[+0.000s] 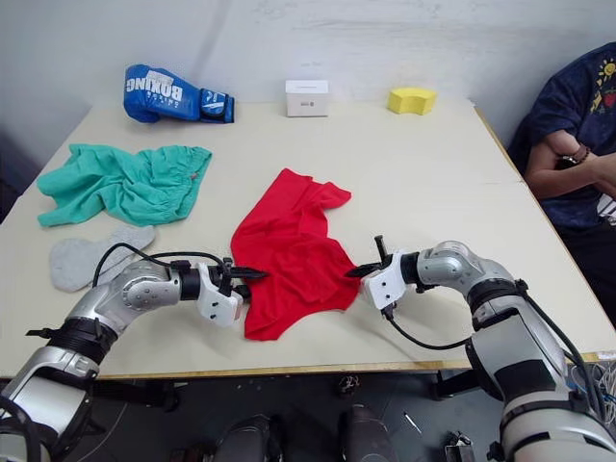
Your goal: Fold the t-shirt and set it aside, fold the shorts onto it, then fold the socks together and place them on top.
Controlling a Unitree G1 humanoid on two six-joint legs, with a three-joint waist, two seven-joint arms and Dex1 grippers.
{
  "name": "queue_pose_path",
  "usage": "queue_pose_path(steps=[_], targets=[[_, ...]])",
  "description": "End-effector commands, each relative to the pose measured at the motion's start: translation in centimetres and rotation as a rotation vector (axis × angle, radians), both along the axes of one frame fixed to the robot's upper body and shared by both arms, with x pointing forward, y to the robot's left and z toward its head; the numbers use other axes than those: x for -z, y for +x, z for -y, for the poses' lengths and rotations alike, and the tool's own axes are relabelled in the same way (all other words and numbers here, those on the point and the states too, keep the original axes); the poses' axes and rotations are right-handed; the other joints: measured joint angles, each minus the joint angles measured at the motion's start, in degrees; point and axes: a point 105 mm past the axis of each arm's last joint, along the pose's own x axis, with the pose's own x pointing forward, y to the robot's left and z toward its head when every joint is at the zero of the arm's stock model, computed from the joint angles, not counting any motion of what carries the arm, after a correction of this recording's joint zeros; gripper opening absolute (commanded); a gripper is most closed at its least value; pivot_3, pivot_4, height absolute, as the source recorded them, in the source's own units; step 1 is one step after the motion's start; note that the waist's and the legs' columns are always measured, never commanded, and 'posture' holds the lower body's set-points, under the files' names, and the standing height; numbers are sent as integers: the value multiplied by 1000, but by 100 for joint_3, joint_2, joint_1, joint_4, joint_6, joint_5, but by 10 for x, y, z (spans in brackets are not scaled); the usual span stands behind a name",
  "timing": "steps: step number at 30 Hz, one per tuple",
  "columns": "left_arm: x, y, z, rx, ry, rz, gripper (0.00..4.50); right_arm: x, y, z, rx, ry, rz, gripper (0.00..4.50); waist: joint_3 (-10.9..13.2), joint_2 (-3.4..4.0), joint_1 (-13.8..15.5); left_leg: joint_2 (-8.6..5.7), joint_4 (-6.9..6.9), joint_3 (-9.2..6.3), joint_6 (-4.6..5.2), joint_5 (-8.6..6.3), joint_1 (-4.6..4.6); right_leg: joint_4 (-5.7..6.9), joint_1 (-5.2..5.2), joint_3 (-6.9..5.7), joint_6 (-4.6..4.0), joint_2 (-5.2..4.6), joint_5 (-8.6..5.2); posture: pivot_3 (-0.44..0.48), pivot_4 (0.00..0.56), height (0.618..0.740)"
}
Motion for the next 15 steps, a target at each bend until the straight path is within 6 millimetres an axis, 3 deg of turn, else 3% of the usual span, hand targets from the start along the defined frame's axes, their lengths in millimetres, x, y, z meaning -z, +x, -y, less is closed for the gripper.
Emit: queue_pose_path(steps=[1,7,15], targets=[[13,-6,2,-6,-7,-81,17,12,-11,7,-15,-42,-97,0,-1,3,7,0,0,0,4,-1,0,-2,0,0,1,0,-1,0,150,740],[5,-15,11,-17,-118,-160,17,7,-37,13,-57,-22,-254,0,3,15,30,0,-2,-1,18,-26,-8,-17,1,3,11,0,-17,0,150,740],[-14,-55,14,58,-187,-314,17,4,-107,30,-75,-134,-498,0,31,33,126,5,9,-4,20,-92,-31,-42,-8,2,5,0,-56,0,150,740]])
